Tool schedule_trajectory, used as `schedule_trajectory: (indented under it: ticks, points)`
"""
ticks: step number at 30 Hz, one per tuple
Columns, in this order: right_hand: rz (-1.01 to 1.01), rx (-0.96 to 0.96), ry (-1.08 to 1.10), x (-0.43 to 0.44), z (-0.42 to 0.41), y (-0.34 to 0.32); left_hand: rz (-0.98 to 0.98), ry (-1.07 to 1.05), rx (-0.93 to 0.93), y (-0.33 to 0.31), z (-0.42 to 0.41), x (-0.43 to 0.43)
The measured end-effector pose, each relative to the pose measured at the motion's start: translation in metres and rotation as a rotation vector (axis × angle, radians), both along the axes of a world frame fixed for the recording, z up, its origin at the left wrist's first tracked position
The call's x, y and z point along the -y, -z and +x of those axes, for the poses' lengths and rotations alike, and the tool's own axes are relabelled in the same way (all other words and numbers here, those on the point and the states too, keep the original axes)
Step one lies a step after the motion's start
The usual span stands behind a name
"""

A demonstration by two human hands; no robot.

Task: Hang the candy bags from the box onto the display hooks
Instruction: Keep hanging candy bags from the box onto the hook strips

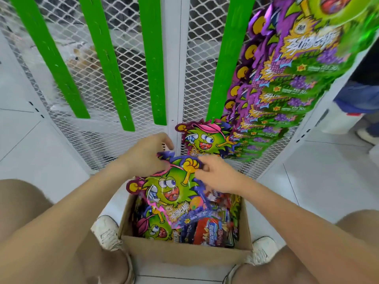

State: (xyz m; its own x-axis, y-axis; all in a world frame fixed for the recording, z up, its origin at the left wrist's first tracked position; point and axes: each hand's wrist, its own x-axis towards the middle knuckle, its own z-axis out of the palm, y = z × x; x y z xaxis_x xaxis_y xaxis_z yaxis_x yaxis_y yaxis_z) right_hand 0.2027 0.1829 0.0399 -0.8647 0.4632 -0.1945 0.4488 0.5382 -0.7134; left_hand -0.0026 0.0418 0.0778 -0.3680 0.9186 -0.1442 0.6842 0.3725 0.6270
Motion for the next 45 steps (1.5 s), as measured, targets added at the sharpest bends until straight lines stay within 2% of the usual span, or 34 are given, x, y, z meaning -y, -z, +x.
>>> schedule_trajectory:
  ticks: [2, 4, 7, 10, 13, 16, 18, 22, 26, 31, 36, 39, 41, 45]
  points:
    - [-0.004, 0.078, -0.048, -0.009, 0.005, -0.025, 0.054, -0.044, 0.164, -0.017, 0.006, 0.003]
    - [0.069, 0.004, -0.036, -0.012, 0.01, -0.046, 0.051, 0.014, 0.249, -0.029, 0.013, 0.003]
    - [0.149, -0.088, -0.081, -0.002, 0.01, -0.069, 0.092, 0.096, 0.217, -0.038, 0.024, -0.007]
    - [0.298, -0.136, -0.157, 0.001, 0.007, -0.08, 0.234, 0.097, 0.242, -0.042, 0.031, -0.022]
    - [0.297, -0.15, -0.188, -0.013, 0.008, -0.099, 0.362, 0.062, 0.212, -0.043, 0.032, -0.037]
    - [0.269, -0.064, -0.148, -0.037, 0.015, -0.111, 0.31, 0.138, 0.13, -0.045, 0.032, -0.054]
    - [0.333, -0.009, -0.083, -0.053, 0.019, -0.111, 0.255, 0.165, 0.058, -0.046, 0.032, -0.069]
    - [0.361, 0.06, 0.022, -0.071, 0.026, -0.107, 0.423, -0.093, 0.104, -0.038, 0.036, -0.1]
    - [0.376, 0.04, 0.075, -0.074, 0.028, -0.104, 0.55, -0.266, 0.012, -0.028, 0.048, -0.115]
    - [0.337, -0.051, 0.112, -0.076, 0.03, -0.107, 0.569, -0.165, 0.087, -0.033, 0.052, -0.119]
    - [0.335, -0.171, 0.095, -0.067, 0.028, -0.102, 0.472, -0.08, 0.166, -0.041, 0.053, -0.107]
    - [0.377, -0.233, 0.158, -0.062, 0.024, -0.101, 0.441, -0.045, 0.199, -0.049, 0.053, -0.096]
    - [0.334, -0.305, 0.219, -0.059, 0.022, -0.103, 0.442, -0.019, 0.213, -0.054, 0.054, -0.088]
    - [0.356, -0.381, 0.238, -0.052, 0.018, -0.102, 0.431, 0.019, 0.235, -0.057, 0.052, -0.08]
